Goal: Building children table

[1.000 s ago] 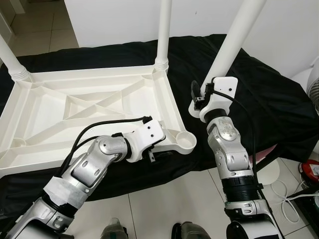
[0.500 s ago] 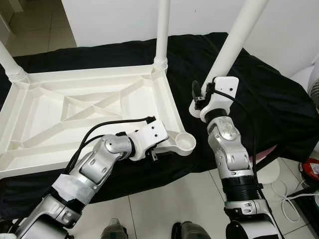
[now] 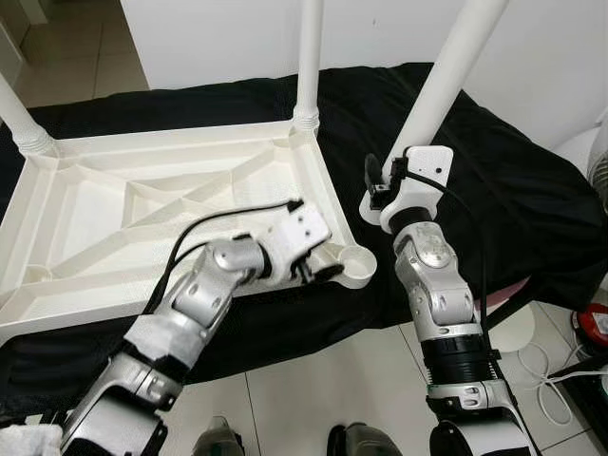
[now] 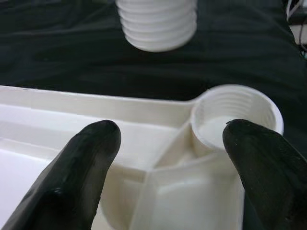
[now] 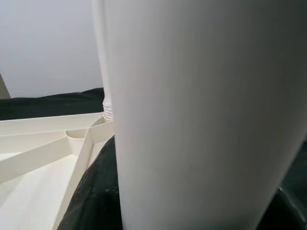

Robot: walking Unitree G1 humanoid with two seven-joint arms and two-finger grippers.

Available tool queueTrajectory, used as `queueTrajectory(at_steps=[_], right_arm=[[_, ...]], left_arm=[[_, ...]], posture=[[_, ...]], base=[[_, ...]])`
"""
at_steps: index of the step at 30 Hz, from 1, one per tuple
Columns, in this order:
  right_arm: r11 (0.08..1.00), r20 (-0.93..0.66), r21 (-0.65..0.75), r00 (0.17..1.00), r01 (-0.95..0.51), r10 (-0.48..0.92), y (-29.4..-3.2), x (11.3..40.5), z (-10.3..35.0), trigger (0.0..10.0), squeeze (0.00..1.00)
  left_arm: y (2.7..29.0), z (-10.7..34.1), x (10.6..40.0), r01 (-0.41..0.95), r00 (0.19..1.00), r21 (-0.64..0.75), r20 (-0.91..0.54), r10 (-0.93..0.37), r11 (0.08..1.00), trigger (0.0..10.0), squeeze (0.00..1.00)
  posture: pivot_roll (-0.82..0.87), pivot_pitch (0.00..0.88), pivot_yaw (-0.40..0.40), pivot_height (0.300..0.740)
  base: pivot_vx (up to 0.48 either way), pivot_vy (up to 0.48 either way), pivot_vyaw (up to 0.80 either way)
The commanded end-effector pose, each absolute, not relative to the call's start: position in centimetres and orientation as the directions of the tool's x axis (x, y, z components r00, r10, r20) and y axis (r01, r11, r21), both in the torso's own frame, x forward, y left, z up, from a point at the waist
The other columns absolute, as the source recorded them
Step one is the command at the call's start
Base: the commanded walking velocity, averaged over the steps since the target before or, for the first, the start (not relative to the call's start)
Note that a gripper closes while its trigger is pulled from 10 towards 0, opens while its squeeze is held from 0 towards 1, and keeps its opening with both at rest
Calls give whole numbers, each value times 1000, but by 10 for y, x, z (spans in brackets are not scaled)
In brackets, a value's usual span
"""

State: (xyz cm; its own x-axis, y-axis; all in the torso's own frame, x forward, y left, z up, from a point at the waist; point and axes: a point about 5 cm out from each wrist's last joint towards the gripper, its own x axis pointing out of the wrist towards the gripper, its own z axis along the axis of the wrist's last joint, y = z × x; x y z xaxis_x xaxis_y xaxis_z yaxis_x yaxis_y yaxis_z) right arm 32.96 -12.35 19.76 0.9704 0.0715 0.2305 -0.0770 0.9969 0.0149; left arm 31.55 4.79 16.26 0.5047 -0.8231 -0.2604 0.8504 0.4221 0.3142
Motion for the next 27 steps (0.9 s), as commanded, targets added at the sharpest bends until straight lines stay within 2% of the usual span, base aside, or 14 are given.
queueTrajectory(at_steps=[1,10,14,15,22,27], right_arm=[[997,242,14,968,-80,75,-121,331,202,10000,0],[996,237,20,968,-85,78,-119,331,201,10000,0],[995,228,26,969,-100,92,-117,330,198,10000,0],[994,232,27,968,-104,95,-116,329,198,10000,0],[989,210,29,969,-142,133,-112,328,197,10000,0],[986,202,12,966,-167,161,-110,326,195,10000,0]], left_arm=[[55,163,329,670,733,355,-178,-657,651,10000,0],[44,161,325,677,725,342,-154,-672,652,10000,0],[52,172,323,716,679,310,-101,-727,626,10000,0],[53,173,319,737,647,334,-99,-756,587,10000,0],[56,169,307,786,584,337,-130,-801,518,10000,0],[56,167,305,781,597,317,-123,-793,539,10000,0]], posture=[[18,38,7,740],[15,23,4,740],[22,16,-2,740],[27,10,-7,740],[32,5,-12,740],[36,3,-17,740]], base=[[0,0,0],[0,0,0],[0,0,0],[0,0,0],[0,0,0],[0,0,0]])
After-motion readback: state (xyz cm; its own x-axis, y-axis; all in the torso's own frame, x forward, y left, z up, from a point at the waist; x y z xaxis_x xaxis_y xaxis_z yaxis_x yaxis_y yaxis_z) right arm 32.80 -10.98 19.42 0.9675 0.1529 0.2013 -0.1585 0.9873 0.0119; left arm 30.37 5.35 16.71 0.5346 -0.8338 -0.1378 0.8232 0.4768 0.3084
